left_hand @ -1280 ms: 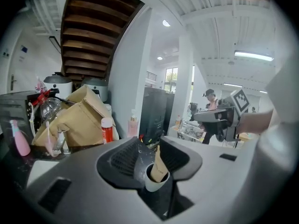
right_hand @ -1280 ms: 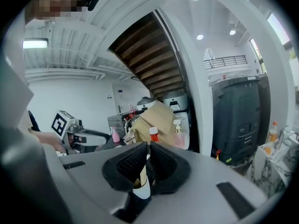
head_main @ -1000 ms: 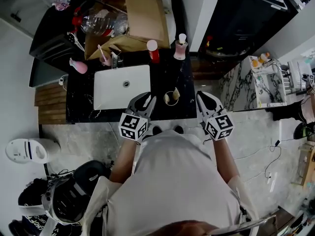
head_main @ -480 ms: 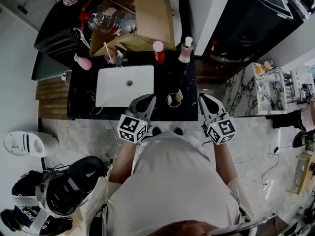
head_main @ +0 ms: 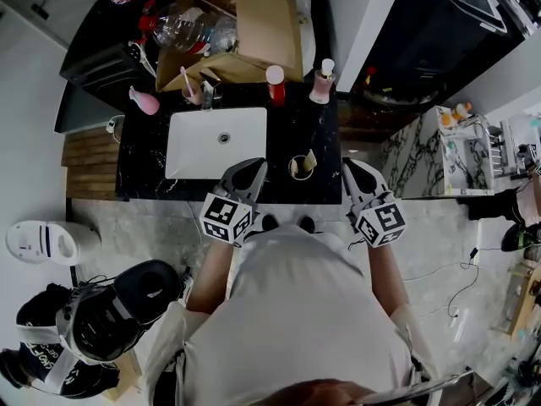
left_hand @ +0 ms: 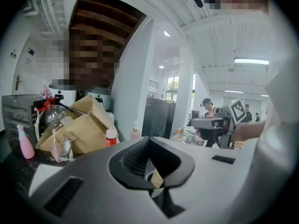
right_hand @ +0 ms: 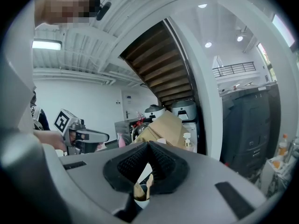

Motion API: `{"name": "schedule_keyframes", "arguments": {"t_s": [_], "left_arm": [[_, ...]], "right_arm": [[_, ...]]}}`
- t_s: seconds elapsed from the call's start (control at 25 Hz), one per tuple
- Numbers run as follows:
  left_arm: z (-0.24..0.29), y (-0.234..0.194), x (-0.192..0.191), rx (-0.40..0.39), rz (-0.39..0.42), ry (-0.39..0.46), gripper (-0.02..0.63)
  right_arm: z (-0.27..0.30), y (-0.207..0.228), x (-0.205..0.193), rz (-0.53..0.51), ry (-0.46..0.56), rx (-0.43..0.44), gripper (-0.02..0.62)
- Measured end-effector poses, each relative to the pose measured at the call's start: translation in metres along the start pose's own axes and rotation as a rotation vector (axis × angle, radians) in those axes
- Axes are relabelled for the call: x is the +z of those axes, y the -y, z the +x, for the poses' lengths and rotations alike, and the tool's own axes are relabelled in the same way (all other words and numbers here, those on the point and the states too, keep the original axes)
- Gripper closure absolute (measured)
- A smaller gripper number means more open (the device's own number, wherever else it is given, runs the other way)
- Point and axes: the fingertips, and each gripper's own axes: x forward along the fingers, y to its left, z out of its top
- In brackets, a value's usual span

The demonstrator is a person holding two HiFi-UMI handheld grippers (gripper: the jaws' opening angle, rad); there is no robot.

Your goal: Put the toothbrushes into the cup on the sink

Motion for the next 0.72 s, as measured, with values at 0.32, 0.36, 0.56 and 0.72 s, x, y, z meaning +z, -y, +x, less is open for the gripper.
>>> {"name": "schedule_keyframes", "arguments": {"t_s": [0.32, 0.36, 0.56, 0.72], "left_arm": [[0.0, -0.001, -0.002, -0.006, -0.008, -0.003, 0.598], [0.0, -0.002, -0.002, -0.006, -0.009, -0.003, 0.598], [0.002, -0.004, -0.002, -0.01, -0.011, -0.006, 0.598], [0.004, -0.007, -0.003, -0.013, -0.009, -0.007, 0.598]], "right_arm": [[0.002, 0.0, 0.001, 0.011, -0.001, 0.001, 0.565], [0.003, 0.0, 0.001, 0.014, -0.002, 0.0, 0.565], [0.007, -0.001, -0.001, 0.005, -0.02, 0.003, 0.565], [0.012, -0.002, -0.003, 0.003, -0.027, 0.008, 0.565]]}}
